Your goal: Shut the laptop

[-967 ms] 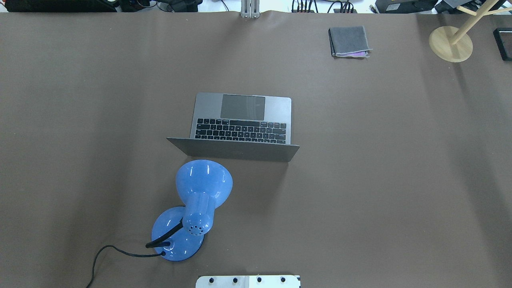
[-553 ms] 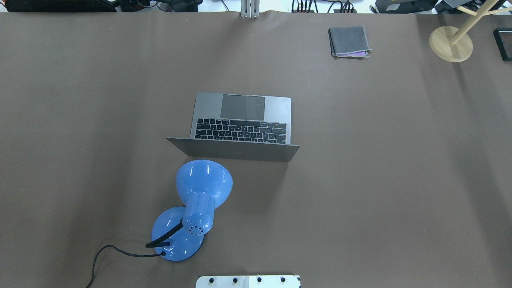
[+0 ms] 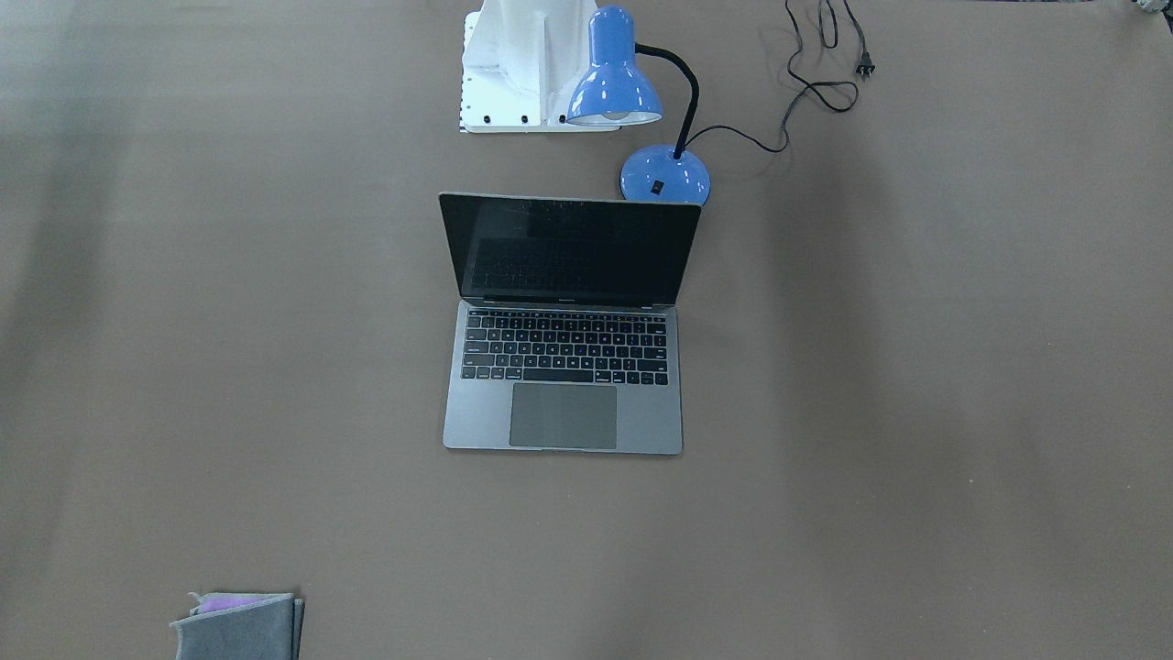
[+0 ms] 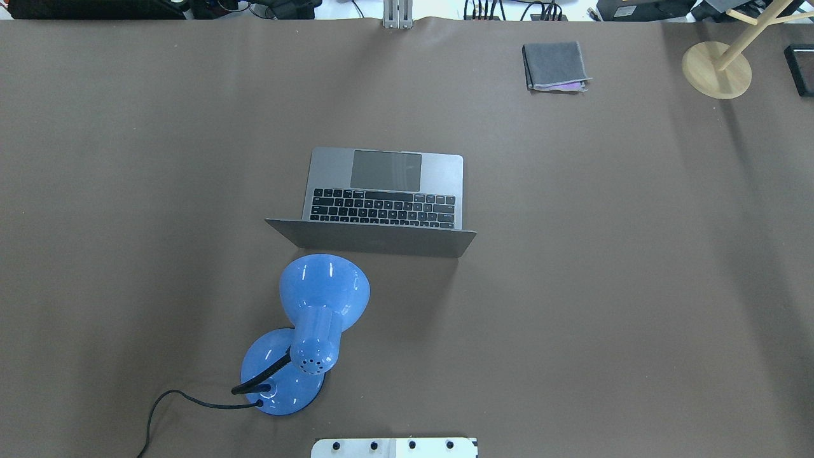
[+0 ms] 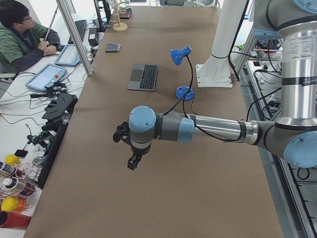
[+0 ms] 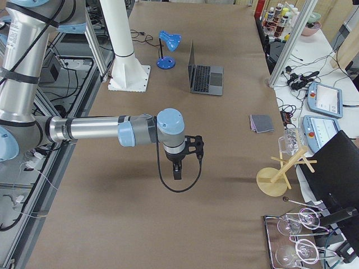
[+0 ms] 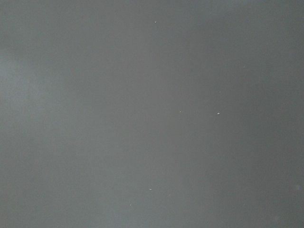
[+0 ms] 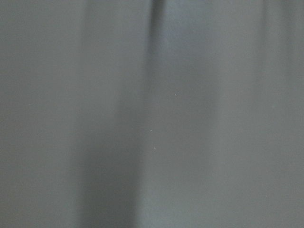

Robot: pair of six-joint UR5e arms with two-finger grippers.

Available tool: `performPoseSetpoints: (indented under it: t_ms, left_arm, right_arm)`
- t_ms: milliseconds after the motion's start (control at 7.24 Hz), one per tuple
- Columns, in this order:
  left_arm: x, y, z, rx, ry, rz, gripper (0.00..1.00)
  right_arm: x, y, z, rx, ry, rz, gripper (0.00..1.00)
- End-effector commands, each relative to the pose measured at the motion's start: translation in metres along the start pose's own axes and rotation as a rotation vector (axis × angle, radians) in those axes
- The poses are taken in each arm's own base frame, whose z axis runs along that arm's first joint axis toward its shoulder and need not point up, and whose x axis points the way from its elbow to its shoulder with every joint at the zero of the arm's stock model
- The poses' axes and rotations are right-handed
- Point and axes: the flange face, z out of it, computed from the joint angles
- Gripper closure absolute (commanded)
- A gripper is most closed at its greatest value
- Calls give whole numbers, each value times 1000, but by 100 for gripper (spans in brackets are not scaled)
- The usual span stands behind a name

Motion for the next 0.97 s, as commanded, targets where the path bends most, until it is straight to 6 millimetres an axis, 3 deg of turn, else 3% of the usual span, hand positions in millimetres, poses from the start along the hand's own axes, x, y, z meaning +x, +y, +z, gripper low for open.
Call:
performPoseSetpoints:
  t_ms: [0, 138, 276, 415, 553, 829]
  left_arm:
    - [11, -50, -10, 153, 40, 162, 1]
    - [16, -51, -12, 190, 51, 171, 1]
    - [11, -42, -5, 214, 44, 207, 1]
    - [19, -45, 0, 236, 48, 224, 1]
    - [57, -72, 28, 199, 115, 178, 1]
    - [125, -93, 63, 216, 222, 109, 1]
  right_arm:
    - [-34, -13, -10, 91, -158, -135, 0]
    - [-50, -31, -16, 109, -206, -171, 0]
    - [-60, -31, -16, 92, -261, -151, 0]
    - [-79, -36, -9, 74, -286, -127, 1]
    - [-103, -38, -1, 75, -310, -94, 2]
    - [-161, -34, 12, 107, -393, -5, 6]
